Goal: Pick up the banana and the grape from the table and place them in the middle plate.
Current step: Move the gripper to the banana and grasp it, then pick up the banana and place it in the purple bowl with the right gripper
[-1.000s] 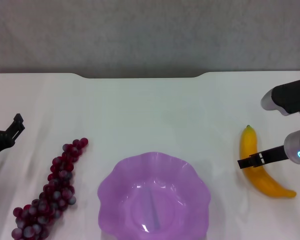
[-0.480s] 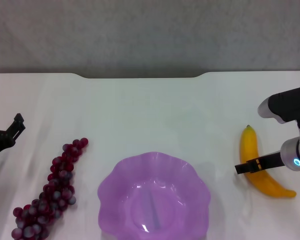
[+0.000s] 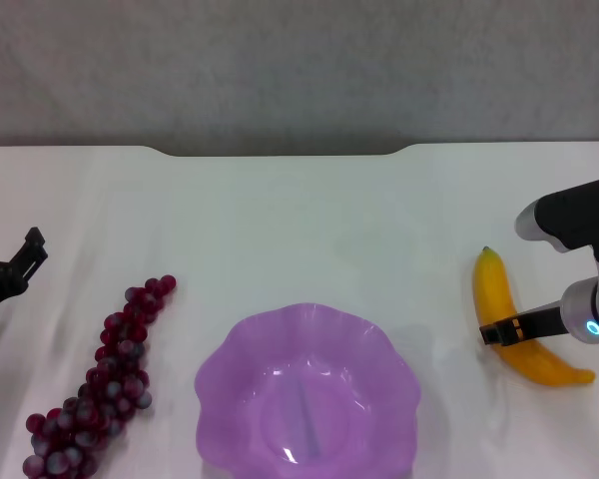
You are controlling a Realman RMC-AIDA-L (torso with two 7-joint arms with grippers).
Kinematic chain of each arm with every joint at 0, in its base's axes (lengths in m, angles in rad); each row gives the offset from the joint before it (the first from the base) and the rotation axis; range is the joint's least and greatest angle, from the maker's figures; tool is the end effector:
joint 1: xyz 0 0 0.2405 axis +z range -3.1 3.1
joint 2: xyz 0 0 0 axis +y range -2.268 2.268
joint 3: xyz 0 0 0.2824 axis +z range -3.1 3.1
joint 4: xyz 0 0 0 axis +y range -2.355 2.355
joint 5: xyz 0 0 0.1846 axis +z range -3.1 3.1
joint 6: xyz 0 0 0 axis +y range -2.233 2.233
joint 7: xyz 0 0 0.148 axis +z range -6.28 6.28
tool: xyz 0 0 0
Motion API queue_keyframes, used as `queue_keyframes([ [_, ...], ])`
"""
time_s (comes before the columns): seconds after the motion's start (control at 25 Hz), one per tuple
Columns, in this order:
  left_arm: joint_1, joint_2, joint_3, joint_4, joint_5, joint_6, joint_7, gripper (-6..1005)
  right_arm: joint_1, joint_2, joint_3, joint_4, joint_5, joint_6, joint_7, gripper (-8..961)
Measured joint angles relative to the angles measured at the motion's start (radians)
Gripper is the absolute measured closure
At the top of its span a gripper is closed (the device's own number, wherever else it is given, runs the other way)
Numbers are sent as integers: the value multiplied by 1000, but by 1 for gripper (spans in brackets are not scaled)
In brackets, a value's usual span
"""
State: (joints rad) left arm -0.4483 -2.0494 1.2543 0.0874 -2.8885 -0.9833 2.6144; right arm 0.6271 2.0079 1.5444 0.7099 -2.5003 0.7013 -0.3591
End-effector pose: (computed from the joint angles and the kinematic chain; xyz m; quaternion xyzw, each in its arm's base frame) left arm -0.3735 0.3401 0.0061 -0.6700 -0.3639 -0.2888 0.5791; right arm 0.3097 0.3904 -0.0507 -0.8192 0.4460 -0.1074 0.3442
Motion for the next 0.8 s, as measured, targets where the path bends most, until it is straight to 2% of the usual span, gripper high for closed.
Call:
queue_keyframes([
  [0.36,2,1,-1,0,0,0,1,166,-4,0,-30,-10,0,-42,0,431],
  [0.52,3,1,-1,-3,0,1,0,166,-26,1,-57,24,0,-50,0,431],
  [0.6,6,2,-1,-6,0,4,1,166,-81,1,-85,130,-1,-50,0,431],
  [0.8,13,4,-1,-1,0,7,2,165,-222,-6,-129,516,-9,14,-10,432],
])
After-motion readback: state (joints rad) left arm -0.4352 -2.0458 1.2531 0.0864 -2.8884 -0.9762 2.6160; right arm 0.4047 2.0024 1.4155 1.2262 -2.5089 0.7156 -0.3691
